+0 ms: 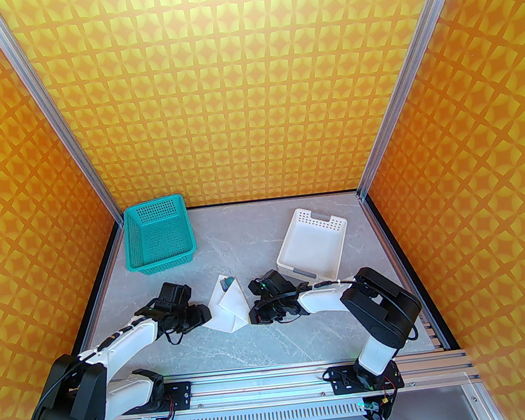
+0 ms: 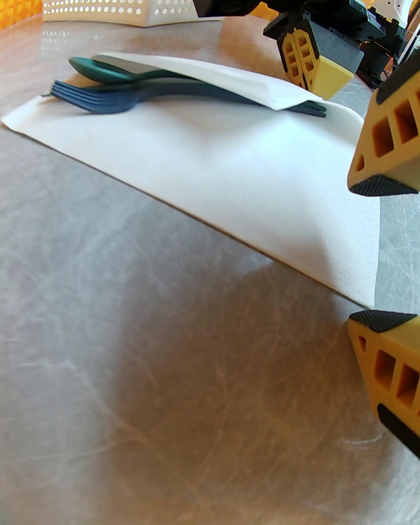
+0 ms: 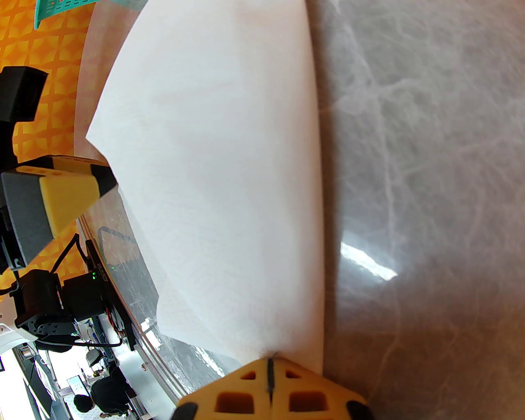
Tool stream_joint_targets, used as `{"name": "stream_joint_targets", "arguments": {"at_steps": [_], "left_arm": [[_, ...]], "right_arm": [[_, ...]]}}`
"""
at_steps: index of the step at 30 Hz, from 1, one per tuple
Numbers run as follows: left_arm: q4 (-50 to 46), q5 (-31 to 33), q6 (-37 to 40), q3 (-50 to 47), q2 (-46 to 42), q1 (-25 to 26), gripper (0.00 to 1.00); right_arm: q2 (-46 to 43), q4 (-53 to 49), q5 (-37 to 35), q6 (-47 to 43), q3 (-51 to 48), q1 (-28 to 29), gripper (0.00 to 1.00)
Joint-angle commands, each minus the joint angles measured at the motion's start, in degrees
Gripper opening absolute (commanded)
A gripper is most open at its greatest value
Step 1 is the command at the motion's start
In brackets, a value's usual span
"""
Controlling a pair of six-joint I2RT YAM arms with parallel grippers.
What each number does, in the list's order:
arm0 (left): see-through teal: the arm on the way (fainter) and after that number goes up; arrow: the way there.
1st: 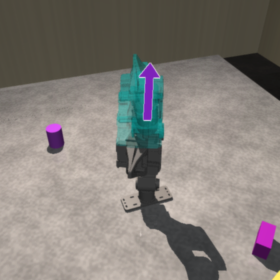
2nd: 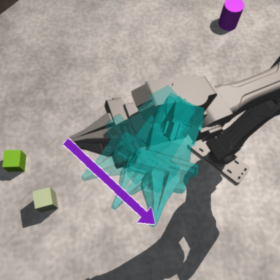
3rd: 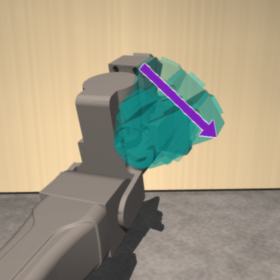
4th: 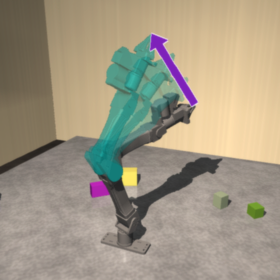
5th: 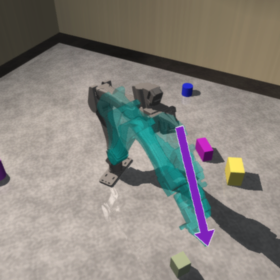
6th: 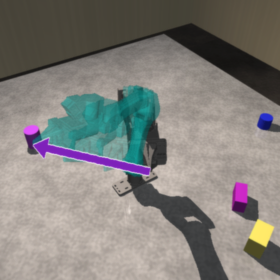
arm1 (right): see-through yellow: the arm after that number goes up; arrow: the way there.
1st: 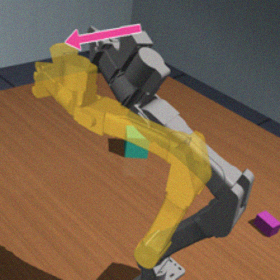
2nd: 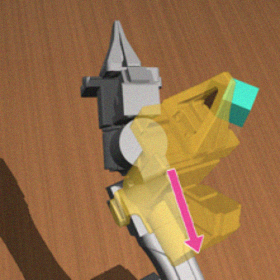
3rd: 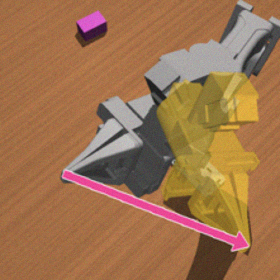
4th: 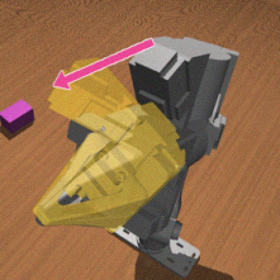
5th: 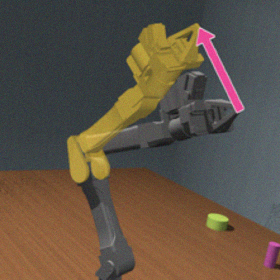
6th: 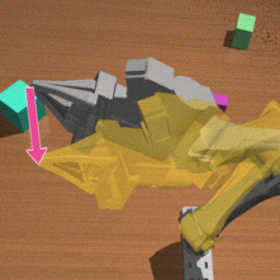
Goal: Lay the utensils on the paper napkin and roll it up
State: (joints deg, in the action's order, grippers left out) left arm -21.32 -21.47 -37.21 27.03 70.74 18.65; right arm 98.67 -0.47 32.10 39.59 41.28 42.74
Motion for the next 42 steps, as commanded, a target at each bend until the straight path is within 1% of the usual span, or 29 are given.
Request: {"name": "stream_joint_targets", "arguments": {"at_steps": [1,8,19,28,34,37,42], "left_arm": [[2.58,-3.46,0.05,-0.81,1.95,0.39,0.51],[5.01,-6.35,-0.57,-0.51,3.93,2.07,0.5],[8.41,-9.51,-2.6,-0.13,3.53,2.43,0.5],[8.72,-9.67,-2.93,0.13,3.81,3.14,0.5],[13.33,-9.68,-5.12,-0.32,3.54,3.14,0.5],[16.17,-10.59,-6.21,0.13,4.98,3.16,0.47],[16.28,-9.94,-6.01,1.32,5.9,3.14,0.44]], "right_arm": [[2.95,-7.95,-6.95,-1.01,-1.59,0.15,0.0],[3.09,-8.16,-7.14,-1.1,-1.46,0.15,0.0],[2.97,-7.98,-7.27,-0.86,-1.78,0.24,0.0],[2.89,-7.8,-7.45,-0.75,-1.8,0.25,0.0],[3.09,-7.83,-7.37,-0.83,-1.81,0.33,0.0],[3.05,-7.67,-7.44,-0.7,-1.9,0.33,0.0],[2.97,-7.53,-7.51,-0.66,-1.92,0.33,0.0]]}}
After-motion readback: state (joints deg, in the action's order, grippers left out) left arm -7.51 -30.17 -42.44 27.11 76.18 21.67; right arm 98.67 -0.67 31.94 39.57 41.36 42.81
